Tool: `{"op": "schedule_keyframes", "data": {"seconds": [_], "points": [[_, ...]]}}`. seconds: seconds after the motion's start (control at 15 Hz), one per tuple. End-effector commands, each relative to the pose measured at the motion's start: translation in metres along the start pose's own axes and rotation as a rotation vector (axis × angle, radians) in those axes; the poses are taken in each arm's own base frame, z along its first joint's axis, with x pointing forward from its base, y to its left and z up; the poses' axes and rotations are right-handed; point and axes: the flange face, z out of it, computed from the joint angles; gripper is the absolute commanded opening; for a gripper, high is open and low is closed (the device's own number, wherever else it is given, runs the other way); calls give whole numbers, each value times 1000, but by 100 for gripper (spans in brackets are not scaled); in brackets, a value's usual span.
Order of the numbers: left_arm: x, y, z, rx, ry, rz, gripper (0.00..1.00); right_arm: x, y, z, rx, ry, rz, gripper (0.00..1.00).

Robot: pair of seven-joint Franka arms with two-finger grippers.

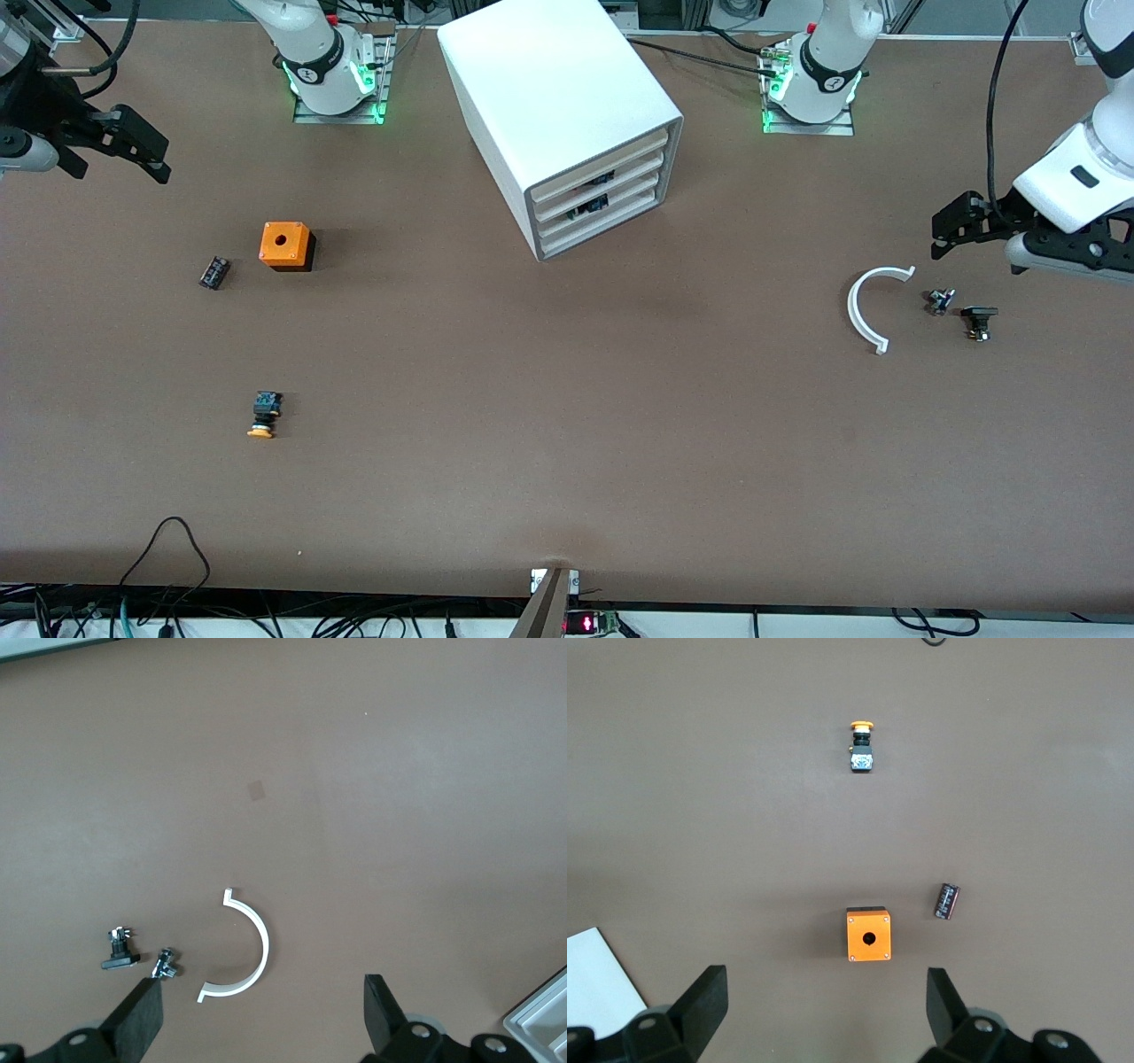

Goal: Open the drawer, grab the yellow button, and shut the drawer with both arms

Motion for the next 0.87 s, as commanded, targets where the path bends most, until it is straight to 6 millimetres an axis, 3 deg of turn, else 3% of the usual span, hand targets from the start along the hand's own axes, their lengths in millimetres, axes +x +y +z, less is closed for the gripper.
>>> {"op": "schedule_keyframes", "data": {"seconds": [0.0, 0.13, 0.4, 0.8], "points": [[-11, 3, -4, -9, -2, -26, 100, 28, 0, -2, 25, -14, -7, 99], [-13, 4, -7, -12, -31, -24, 100, 39, 4, -3, 32, -24, -3, 99], [-13, 15, -11, -13, -43, -1, 100, 38, 4, -3, 35, -27, -5, 99], [-18, 7, -13, -16, -61, -2, 100, 38, 4, -3, 35, -27, -6, 99]]}}
